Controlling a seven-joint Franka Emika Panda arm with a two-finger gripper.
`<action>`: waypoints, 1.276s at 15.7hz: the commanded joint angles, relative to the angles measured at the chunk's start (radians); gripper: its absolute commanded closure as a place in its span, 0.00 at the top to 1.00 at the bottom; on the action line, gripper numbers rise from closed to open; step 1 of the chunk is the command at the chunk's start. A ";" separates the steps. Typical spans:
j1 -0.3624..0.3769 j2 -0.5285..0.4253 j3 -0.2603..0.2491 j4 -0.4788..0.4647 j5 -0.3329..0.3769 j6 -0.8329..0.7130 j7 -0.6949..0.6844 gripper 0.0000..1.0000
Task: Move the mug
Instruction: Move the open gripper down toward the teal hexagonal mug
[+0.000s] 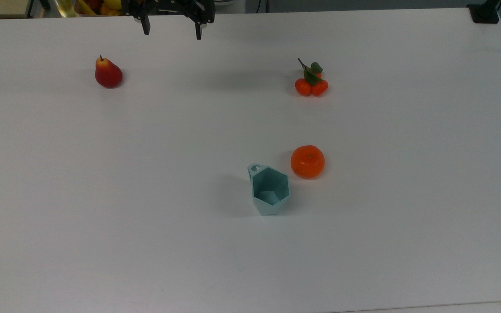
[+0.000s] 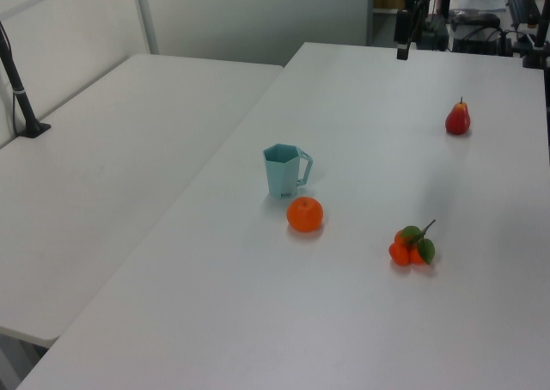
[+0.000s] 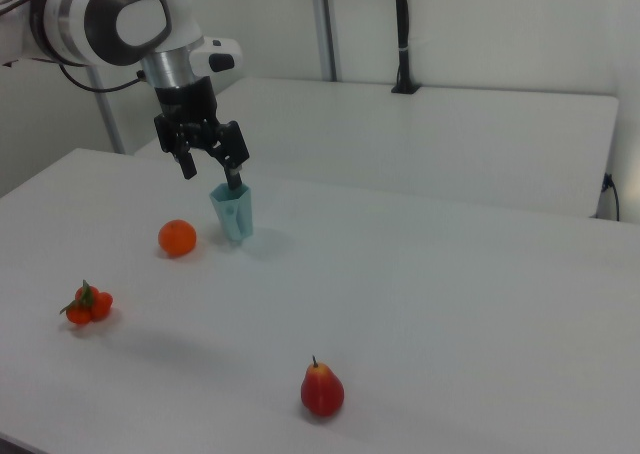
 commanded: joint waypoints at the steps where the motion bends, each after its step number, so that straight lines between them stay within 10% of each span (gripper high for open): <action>1: 0.007 -0.002 0.000 0.013 -0.007 -0.049 0.008 1.00; 9: 0.015 0.028 0.014 -0.038 -0.004 0.137 -0.070 1.00; 20: 0.087 0.303 0.073 -0.030 -0.007 0.561 -0.164 1.00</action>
